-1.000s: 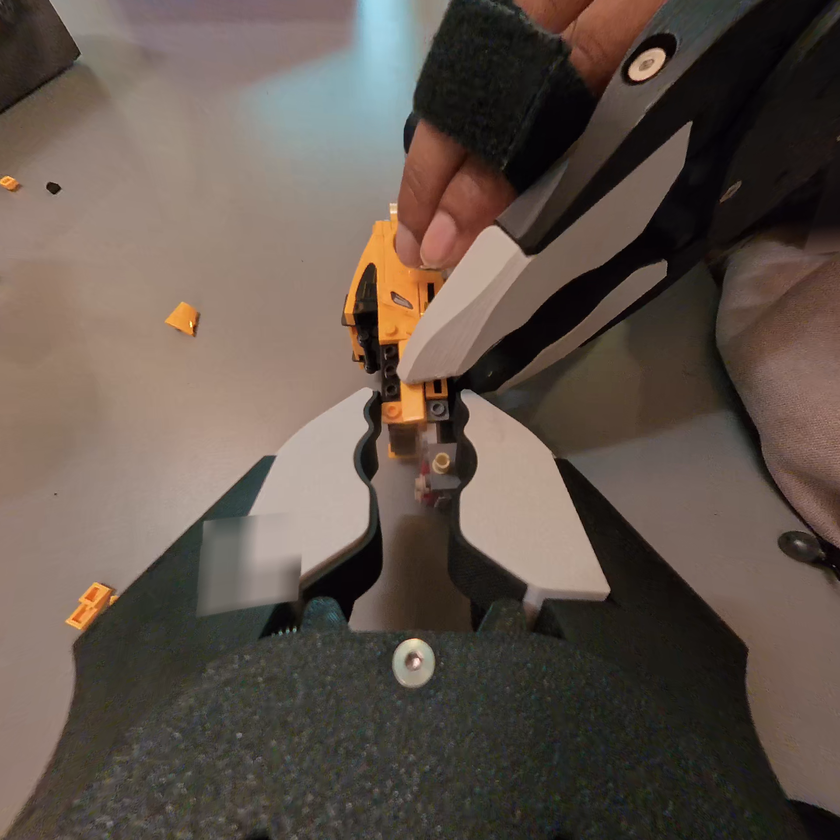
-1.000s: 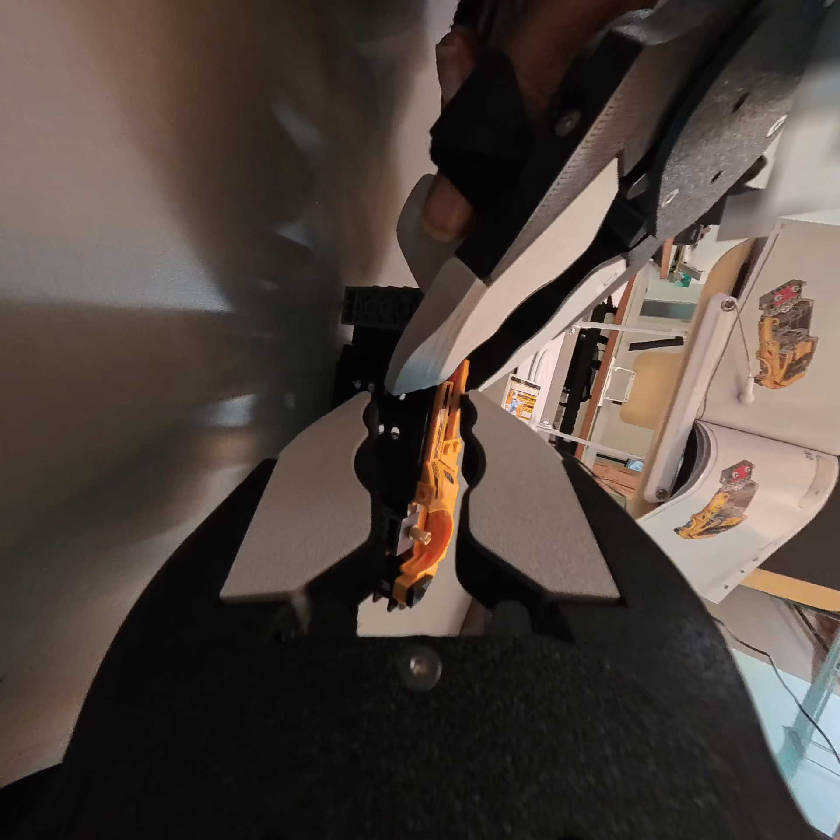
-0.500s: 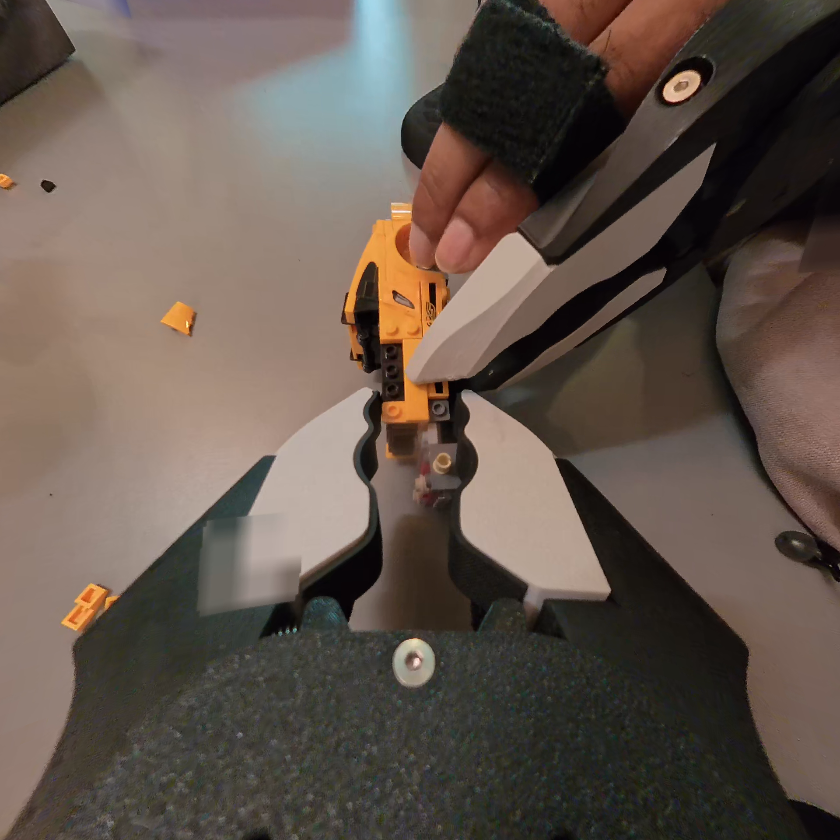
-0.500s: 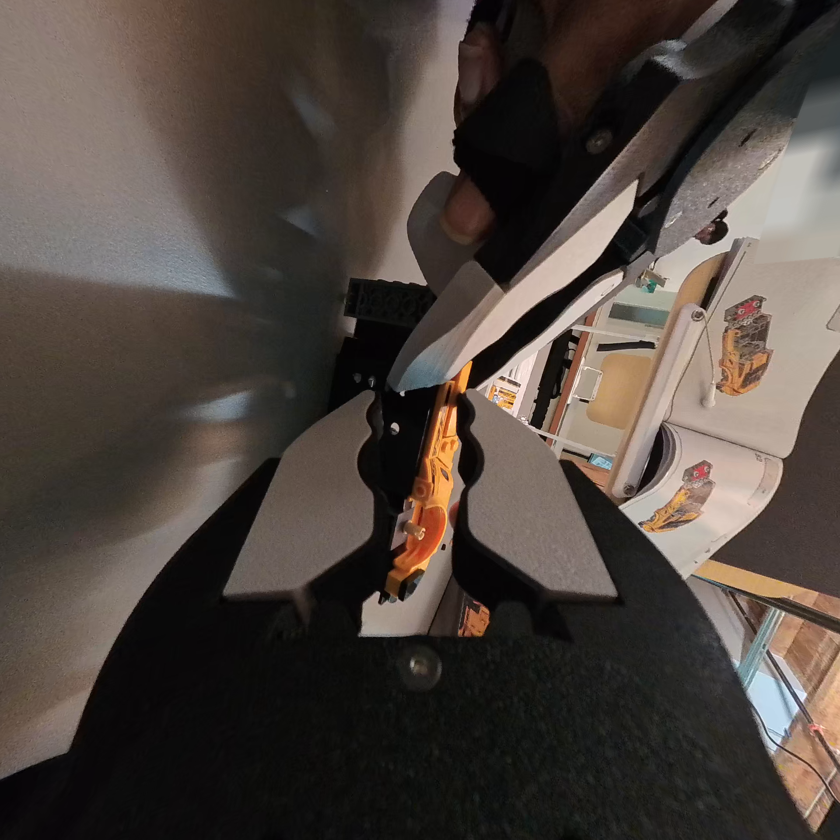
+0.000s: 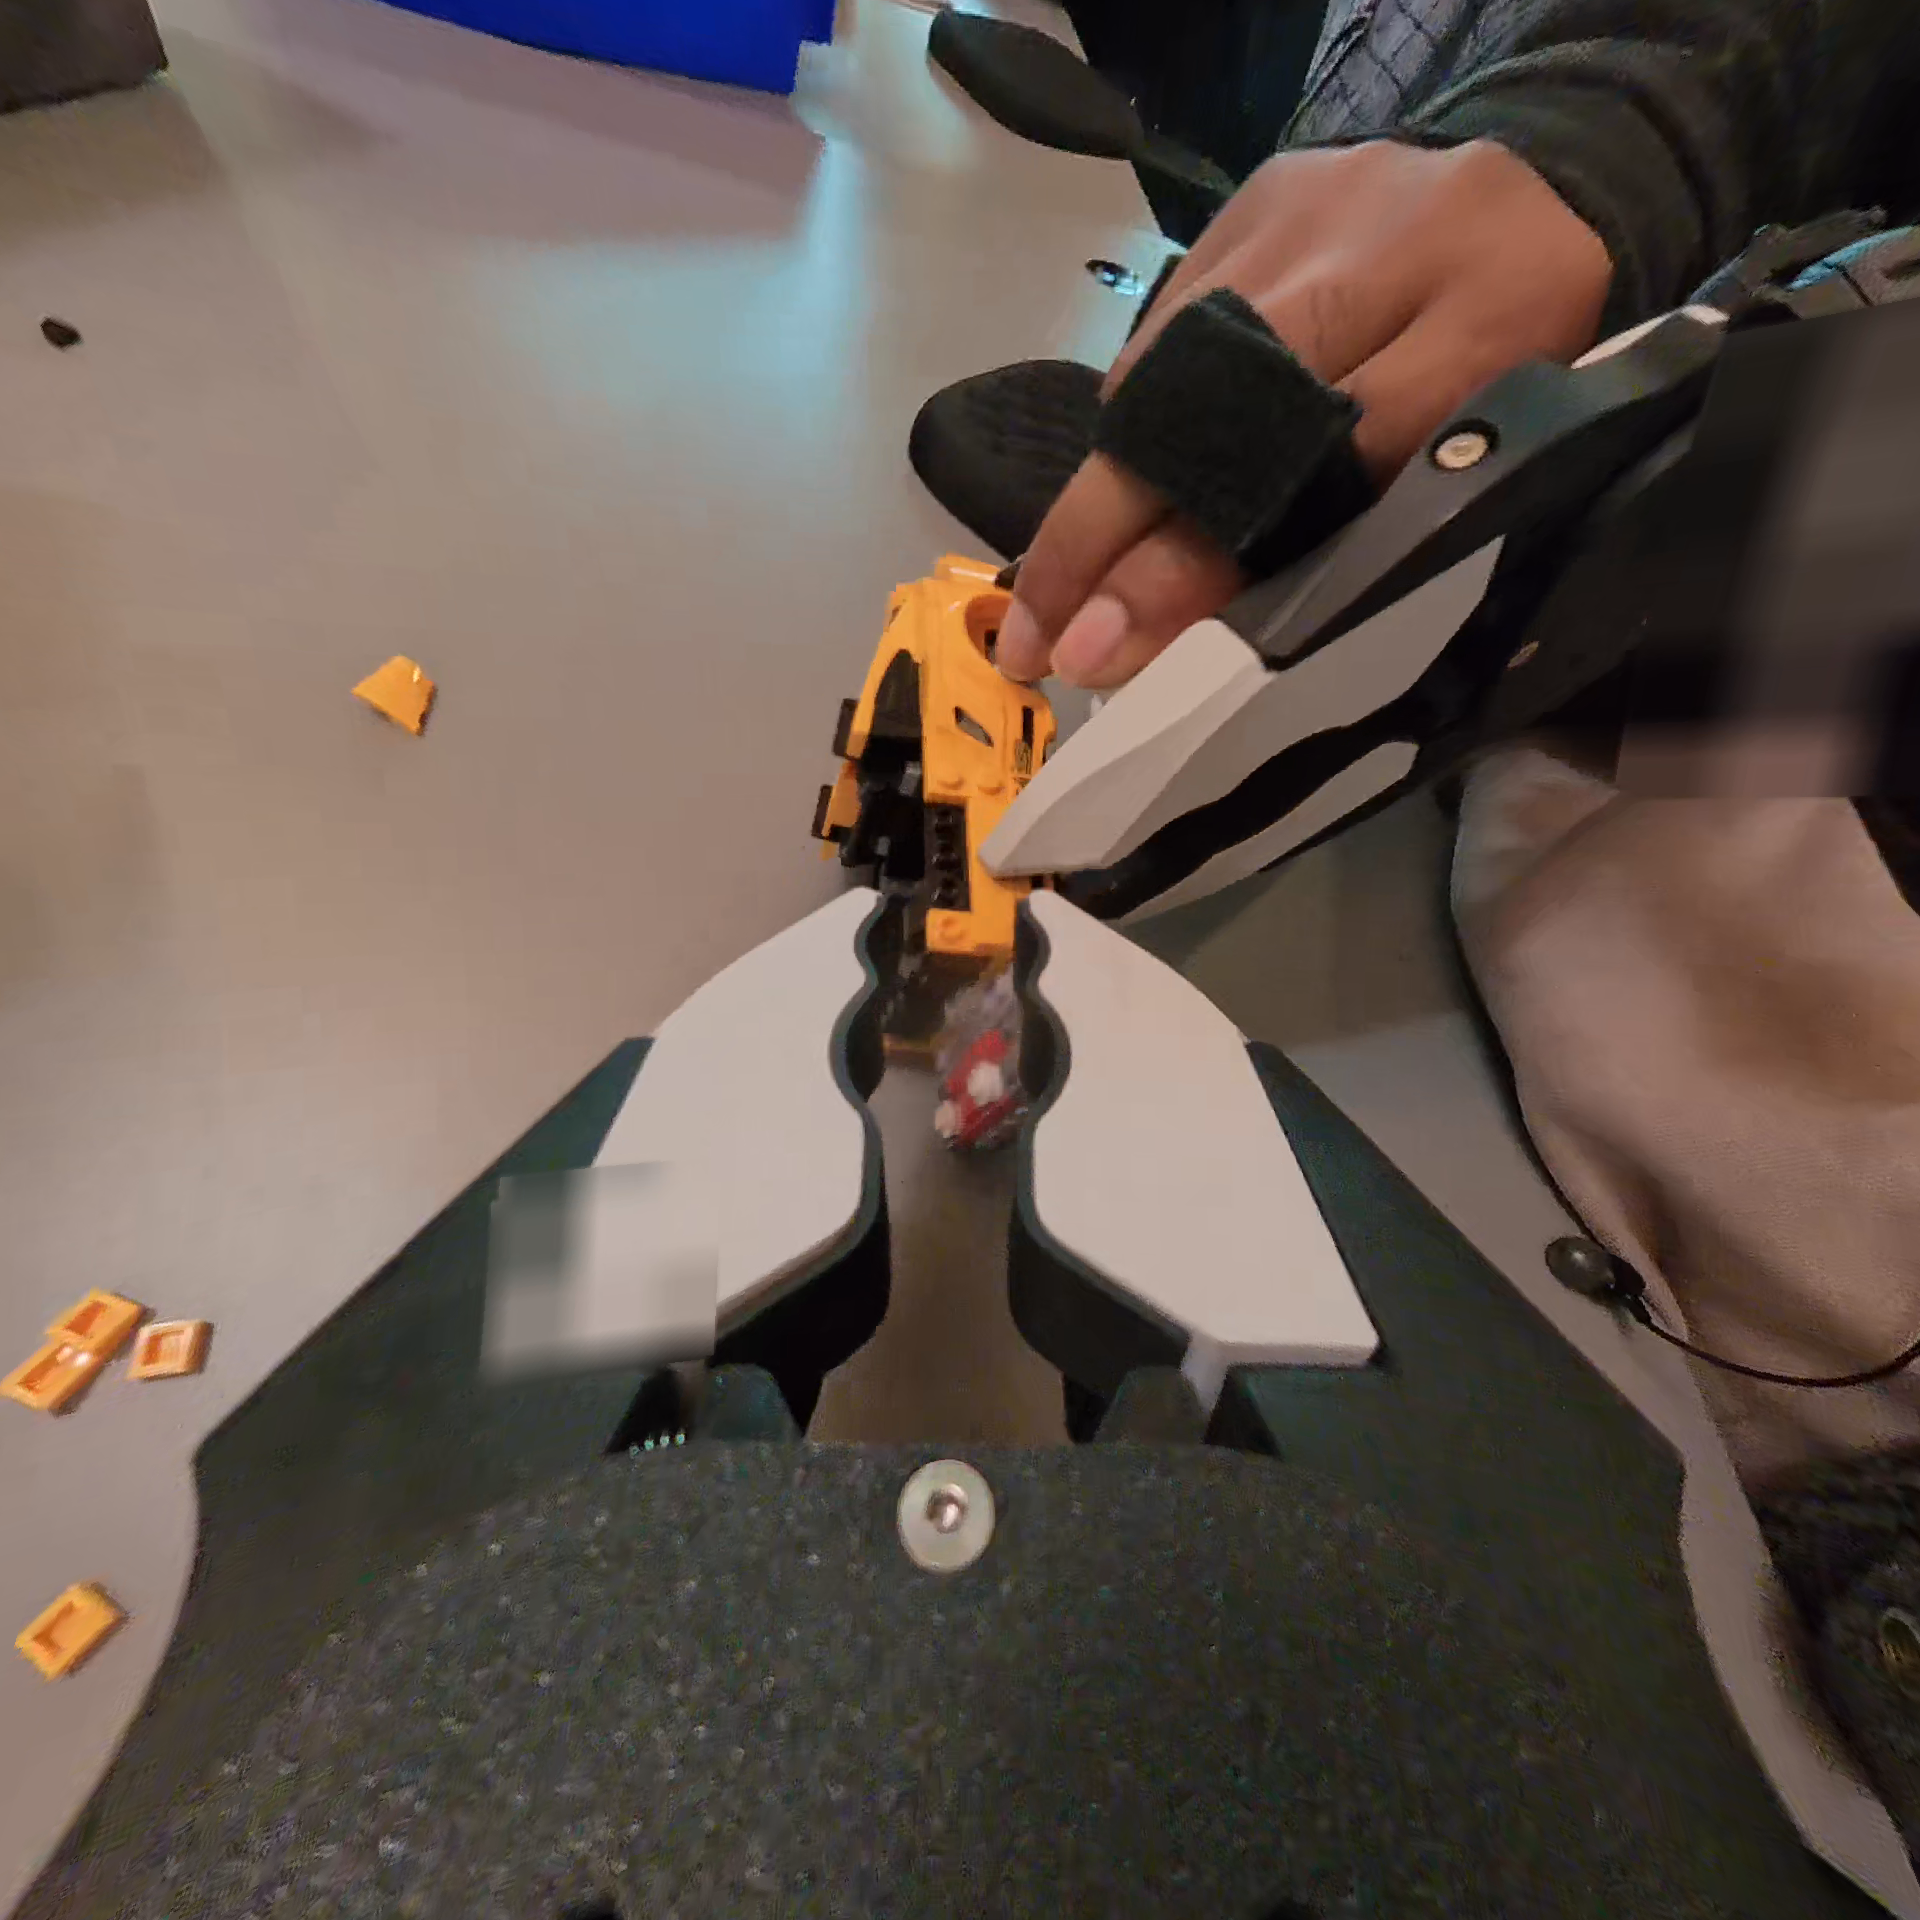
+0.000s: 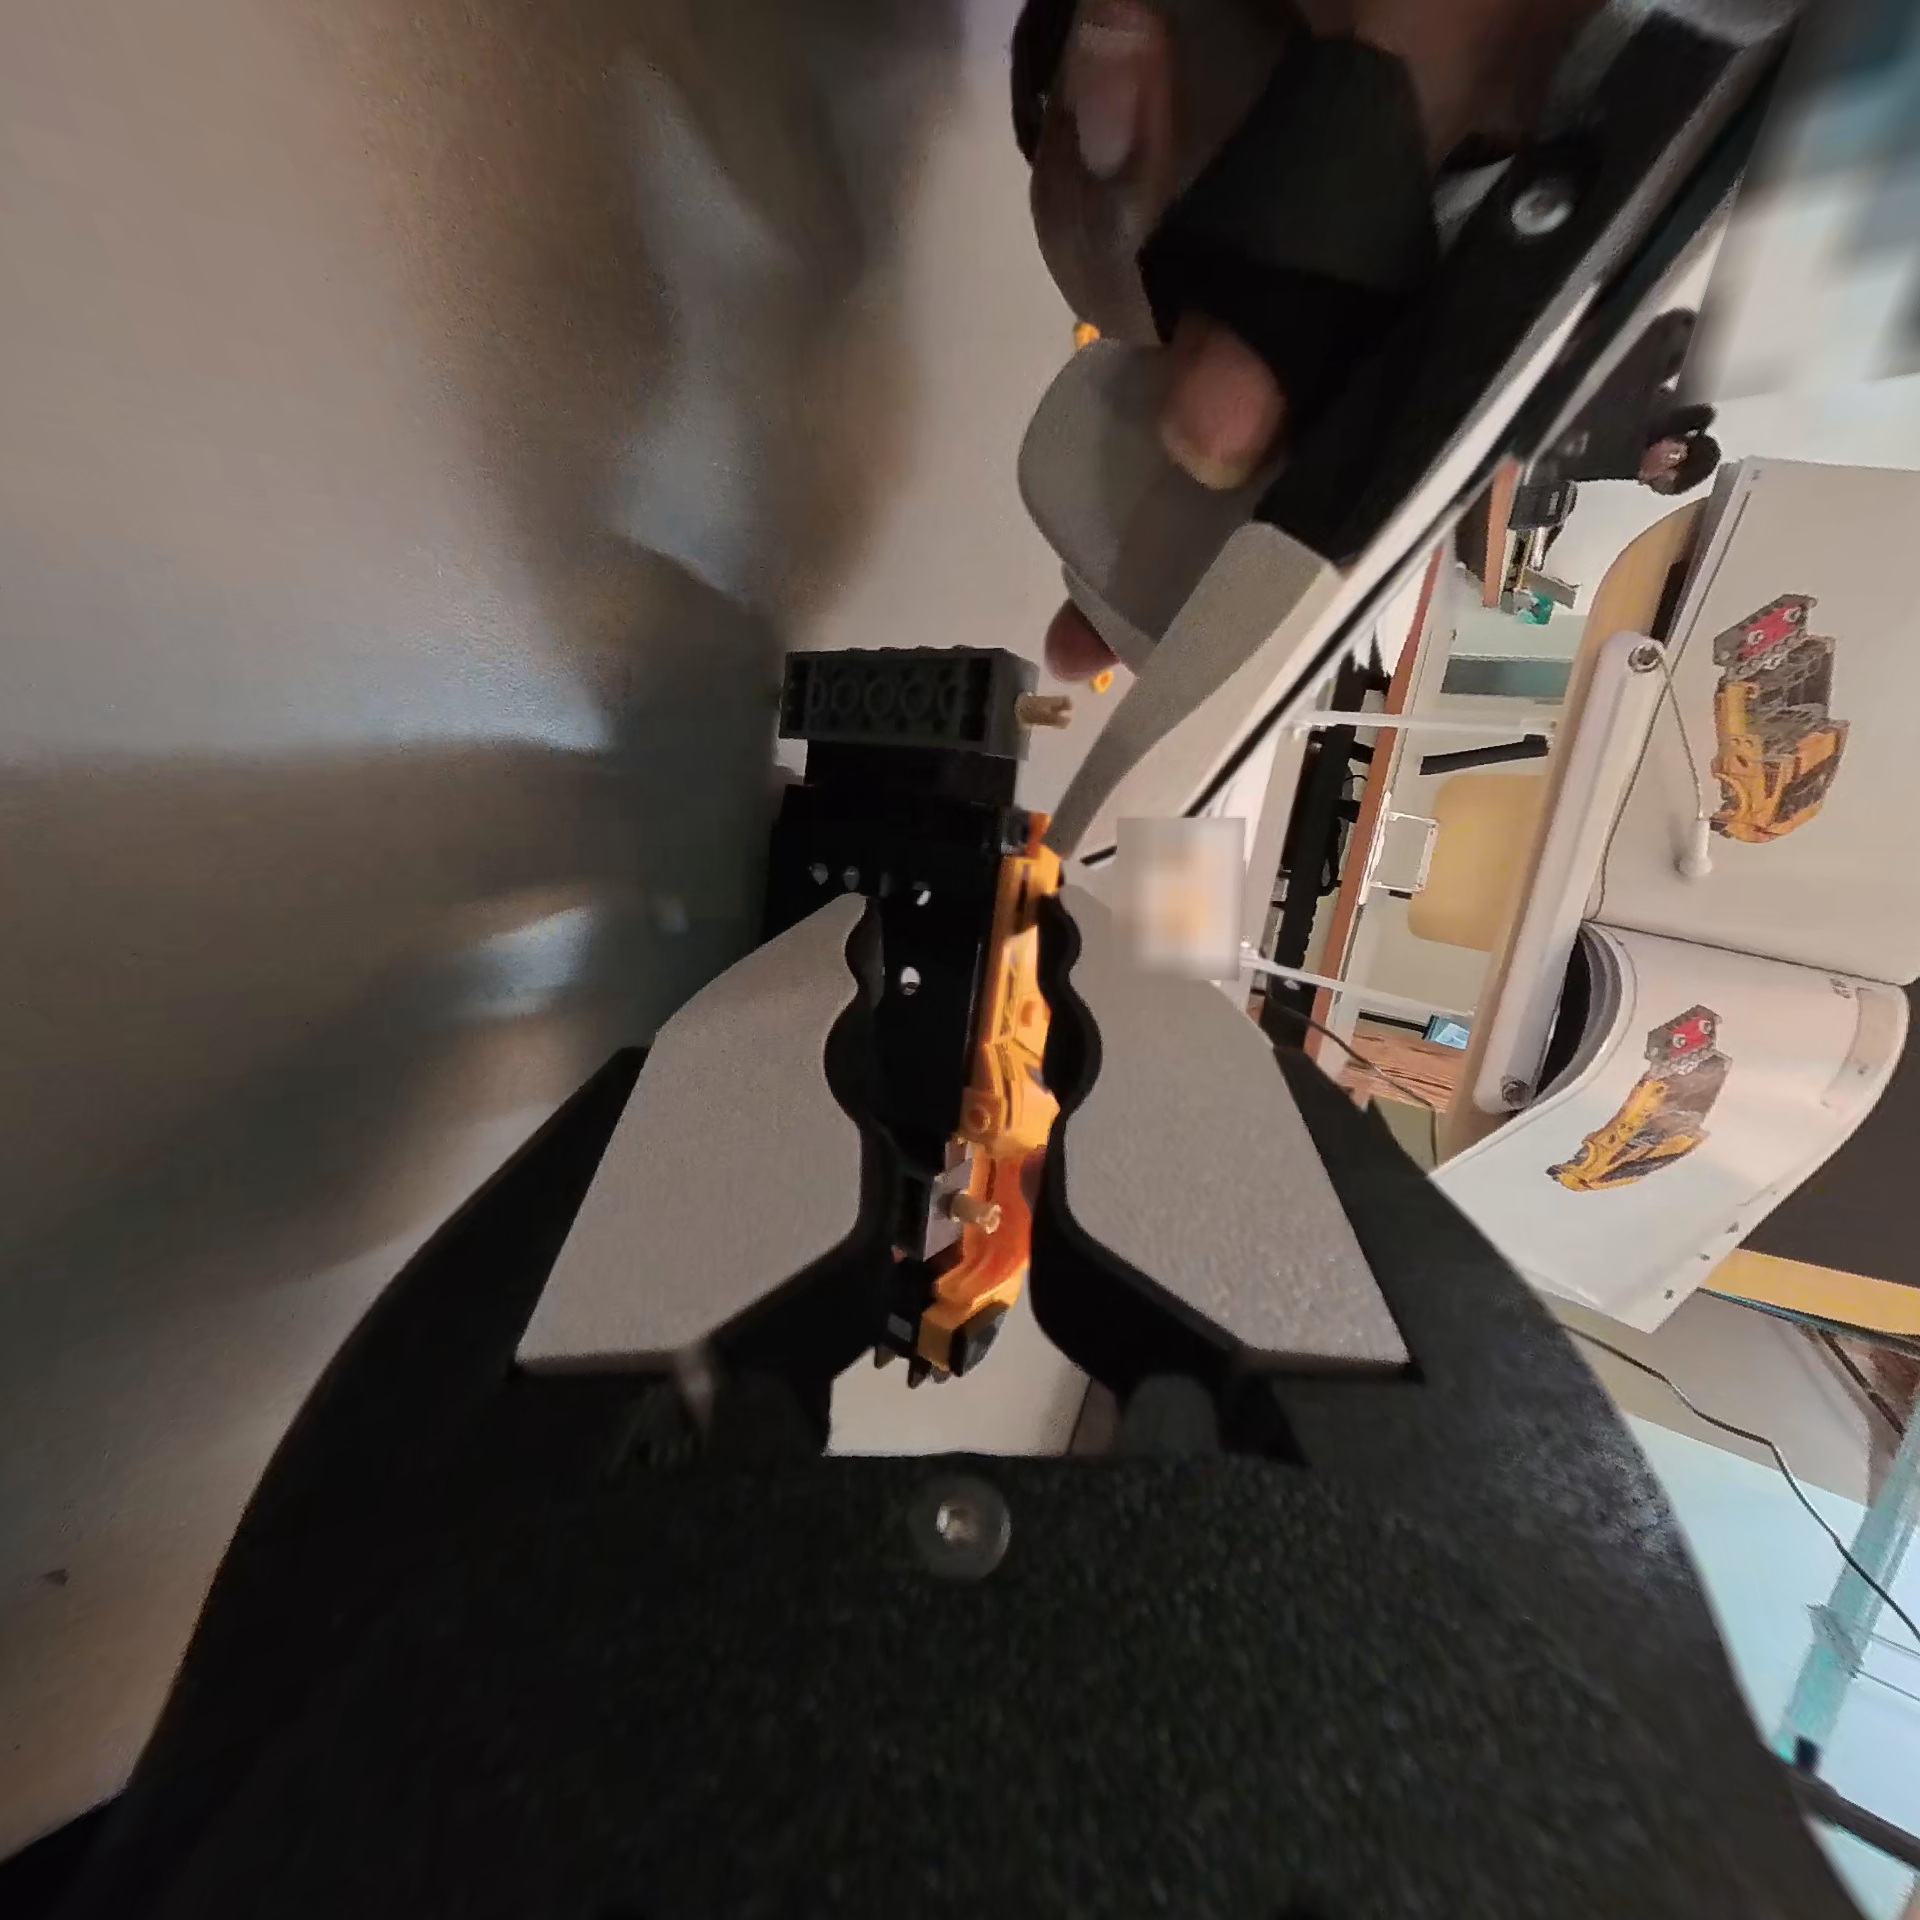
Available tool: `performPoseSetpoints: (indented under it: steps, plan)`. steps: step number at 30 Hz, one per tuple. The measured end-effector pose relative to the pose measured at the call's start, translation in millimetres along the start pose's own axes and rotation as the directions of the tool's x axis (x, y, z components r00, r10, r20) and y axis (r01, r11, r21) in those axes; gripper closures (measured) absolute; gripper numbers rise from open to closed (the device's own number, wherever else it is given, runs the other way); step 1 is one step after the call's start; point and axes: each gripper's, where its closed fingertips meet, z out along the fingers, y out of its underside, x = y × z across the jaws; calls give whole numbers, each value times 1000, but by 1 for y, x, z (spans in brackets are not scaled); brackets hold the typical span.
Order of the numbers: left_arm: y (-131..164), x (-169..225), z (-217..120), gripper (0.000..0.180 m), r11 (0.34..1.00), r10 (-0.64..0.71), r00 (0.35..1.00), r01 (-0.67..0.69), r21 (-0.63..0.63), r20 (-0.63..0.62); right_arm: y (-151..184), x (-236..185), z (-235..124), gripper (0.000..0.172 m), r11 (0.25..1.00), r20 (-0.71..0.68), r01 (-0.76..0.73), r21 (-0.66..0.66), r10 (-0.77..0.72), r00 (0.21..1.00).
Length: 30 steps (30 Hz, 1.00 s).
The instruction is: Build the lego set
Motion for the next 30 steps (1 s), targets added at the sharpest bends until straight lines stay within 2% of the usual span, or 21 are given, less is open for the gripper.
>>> performPoseSetpoints:
  steps: [8,16,19,24,30]
  plan:
    - [3,3,4,163,989,-148,985,149,4,-82,0,0,0,143,1000,-3,2,14,-2,1000]
    - [4,3,4,163,981,-194,976,196,5,-100,0,0,0,143,1000,13,-1,15,0,1000]
    - [3,4,4,163,978,-204,973,206,8,-106,-1,0,-1,143,997,16,-68,38,67,998]
    - [3,3,3,163,983,-184,978,186,6,-100,10,14,-13,130,963,51,-261,62,258,965]
    - [-1,8,0,144,996,-89,992,90,11,-94,29,11,-26,125,882,186,-462,92,441,878]
